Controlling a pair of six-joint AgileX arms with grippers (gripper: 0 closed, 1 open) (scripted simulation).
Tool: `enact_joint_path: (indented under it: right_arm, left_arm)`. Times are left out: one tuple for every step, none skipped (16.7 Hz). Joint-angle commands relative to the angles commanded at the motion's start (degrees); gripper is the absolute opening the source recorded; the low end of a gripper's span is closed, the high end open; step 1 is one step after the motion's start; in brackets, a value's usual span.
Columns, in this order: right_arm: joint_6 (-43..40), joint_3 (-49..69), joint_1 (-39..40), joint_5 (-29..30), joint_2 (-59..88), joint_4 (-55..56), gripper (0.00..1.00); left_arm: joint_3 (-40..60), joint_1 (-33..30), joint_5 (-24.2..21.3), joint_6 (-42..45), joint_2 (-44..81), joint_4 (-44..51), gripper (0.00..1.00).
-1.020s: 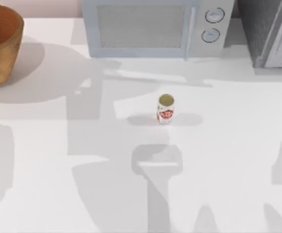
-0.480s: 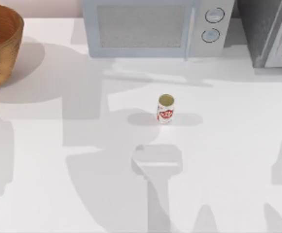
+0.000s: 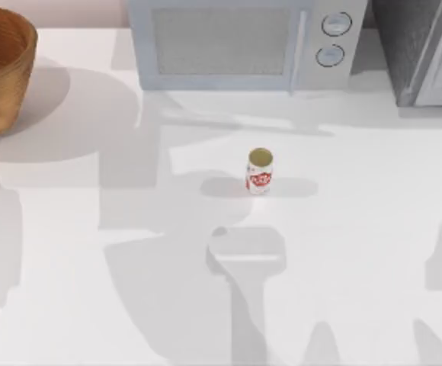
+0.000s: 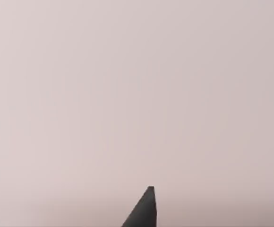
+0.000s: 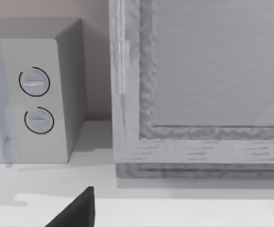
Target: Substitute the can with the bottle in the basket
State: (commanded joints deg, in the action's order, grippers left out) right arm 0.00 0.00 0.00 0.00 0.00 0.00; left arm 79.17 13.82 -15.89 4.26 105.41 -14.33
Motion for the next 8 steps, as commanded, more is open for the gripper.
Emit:
enact_joint_path:
  right_arm:
    - [0.0,0.0,0.0,0.0,0.0,0.0,1.00]
    - [0.0,0.0,0.0,0.0,0.0,0.0,1.00]
    - [0.0,0.0,0.0,0.0,0.0,0.0,1.00]
    - [0.0,0.0,0.0,0.0,0.0,0.0,1.00]
    - [0.0,0.0,0.0,0.0,0.0,0.0,1.00]
    - [0.0,0.0,0.0,0.0,0.0,0.0,1.00]
    - [0.0,0.0,0.0,0.0,0.0,0.0,1.00]
    - [0.0,0.0,0.0,0.0,0.0,0.0,1.00]
  left_arm:
    - [0.0,0.0,0.0,0.0,0.0,0.0,0.90]
    - [0.0,0.0,0.0,0.0,0.0,0.0,0.98]
    - [0.0,0.0,0.0,0.0,0.0,0.0,1.00]
    - [0.0,0.0,0.0,0.0,0.0,0.0,1.00]
    - [0.0,0.0,0.0,0.0,0.0,0.0,1.00]
    - [0.0,0.0,0.0,0.0,0.0,0.0,1.00]
    - [0.0,0.0,0.0,0.0,0.0,0.0,1.00]
    - [0.0,0.0,0.0,0.0,0.0,0.0,1.00]
